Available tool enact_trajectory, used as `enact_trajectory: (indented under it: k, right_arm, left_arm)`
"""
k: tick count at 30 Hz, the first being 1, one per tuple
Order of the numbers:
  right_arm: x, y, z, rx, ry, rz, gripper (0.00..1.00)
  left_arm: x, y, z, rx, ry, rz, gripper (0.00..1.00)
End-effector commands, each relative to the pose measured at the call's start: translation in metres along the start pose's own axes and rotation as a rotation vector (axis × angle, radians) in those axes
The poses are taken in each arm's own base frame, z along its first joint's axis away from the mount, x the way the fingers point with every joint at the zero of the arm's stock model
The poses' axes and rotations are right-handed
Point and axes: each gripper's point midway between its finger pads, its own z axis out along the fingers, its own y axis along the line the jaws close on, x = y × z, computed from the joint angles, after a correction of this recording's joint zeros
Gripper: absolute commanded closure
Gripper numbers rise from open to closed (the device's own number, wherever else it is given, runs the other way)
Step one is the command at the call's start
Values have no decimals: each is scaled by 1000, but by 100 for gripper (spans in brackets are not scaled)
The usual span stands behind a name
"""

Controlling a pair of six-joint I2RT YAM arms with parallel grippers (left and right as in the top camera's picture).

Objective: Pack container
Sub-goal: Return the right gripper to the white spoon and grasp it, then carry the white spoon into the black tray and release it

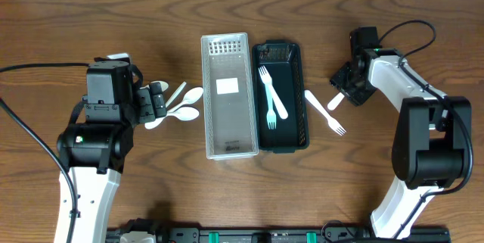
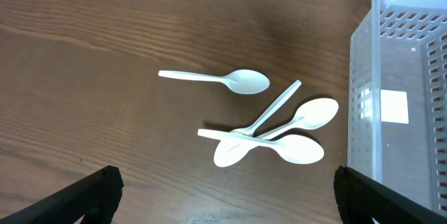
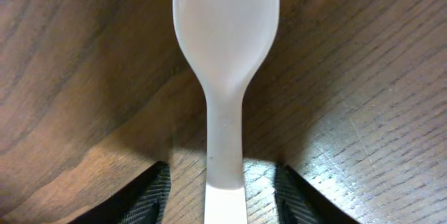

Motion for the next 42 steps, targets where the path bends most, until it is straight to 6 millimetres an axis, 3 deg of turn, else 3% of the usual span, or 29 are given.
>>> enact_trajectory:
  k: [1,10,14,17,22,26,29,31,34,42]
  right_arm:
    - [-4,-6,3,27,-16,28,58]
    - [-4,-20,2,76,-4,40,83]
    - [-5,-7,-5,23,-2,-72,90]
    - [-12,12,-29,-33,-56,-212,98]
    - [-21,53,-104,-166,-223,-344,99]
    - [-4,78,-159,-280,-313,-419,99]
    - [19,91,-180,-330,-327,-474,99]
    - [40,97,-180,-334,-299,-504,98]
    - [74,103,-165,-316,-233,-535,98]
    - [150,119,-87,-234,-95,-663,89]
  left_arm:
    - [-5,2,-3,-4,-10,10,2]
    - [-5,2,-3,-4,-10,10,2]
    - [-5,2,-3,-4,-10,10,2]
    - [-5,2,-3,-4,-10,10,2]
    - [-5,2,-3,-4,-10,10,2]
    - [-5,2,-3,-4,-10,10,2]
    - [-5,2,-3,-4,-10,10,2]
    - [-5,2,-3,-4,-10,10,2]
    - [-5,2,-3,-4,-10,10,2]
    - [-5,2,-3,-4,-10,10,2]
